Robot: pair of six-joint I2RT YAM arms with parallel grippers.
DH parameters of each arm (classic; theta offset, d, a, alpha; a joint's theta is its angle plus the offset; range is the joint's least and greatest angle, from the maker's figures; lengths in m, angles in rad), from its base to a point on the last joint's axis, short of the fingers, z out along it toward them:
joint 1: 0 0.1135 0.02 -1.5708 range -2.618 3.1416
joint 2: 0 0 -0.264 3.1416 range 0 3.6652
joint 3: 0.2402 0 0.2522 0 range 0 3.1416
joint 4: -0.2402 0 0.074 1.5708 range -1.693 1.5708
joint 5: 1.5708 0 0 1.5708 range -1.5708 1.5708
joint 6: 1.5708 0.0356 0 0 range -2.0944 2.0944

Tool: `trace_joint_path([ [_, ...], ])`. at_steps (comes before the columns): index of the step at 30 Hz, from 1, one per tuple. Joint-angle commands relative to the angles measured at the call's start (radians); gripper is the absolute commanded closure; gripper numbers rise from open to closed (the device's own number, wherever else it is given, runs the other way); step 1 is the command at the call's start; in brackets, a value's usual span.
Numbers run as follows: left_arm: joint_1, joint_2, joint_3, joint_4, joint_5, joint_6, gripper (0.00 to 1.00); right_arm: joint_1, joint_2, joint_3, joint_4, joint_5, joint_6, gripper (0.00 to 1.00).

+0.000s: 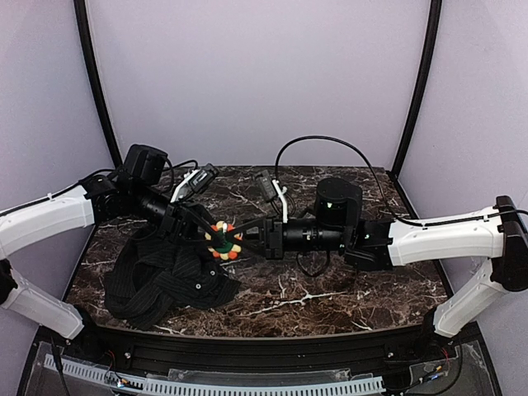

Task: Remove the brooch from the garment
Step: Pass from the left arm to the right, then pass from the right arm to the left

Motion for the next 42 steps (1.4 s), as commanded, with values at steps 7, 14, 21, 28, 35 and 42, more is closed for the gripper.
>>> trace_joint_path([
  [7, 0.005, -0.019, 0.009, -0.022, -0.035, 0.0, 0.63, -0.011, -0.017, -0.014, 0.064, 0.01, 0.012, 1.0],
  [14, 0.006, -0.011, 0.007, -0.011, -0.033, -0.012, 0.84, -0.01, -0.016, -0.018, 0.062, 0.003, 0.011, 1.0],
  [21, 0.005, -0.007, 0.004, -0.003, -0.026, -0.019, 0.98, -0.01, -0.012, -0.017, 0.064, -0.002, 0.009, 1.0],
  [28, 0.005, -0.012, 0.0, 0.006, -0.02, -0.017, 0.99, -0.011, -0.017, -0.022, 0.071, -0.025, 0.005, 0.9],
  [35, 0.007, -0.023, -0.007, 0.025, -0.011, -0.026, 0.99, -0.01, -0.075, -0.077, 0.08, -0.01, -0.001, 0.63],
  [42, 0.007, -0.024, -0.014, 0.038, -0.007, -0.036, 0.99, 0.006, -0.079, -0.058, 0.033, -0.004, -0.037, 0.49],
])
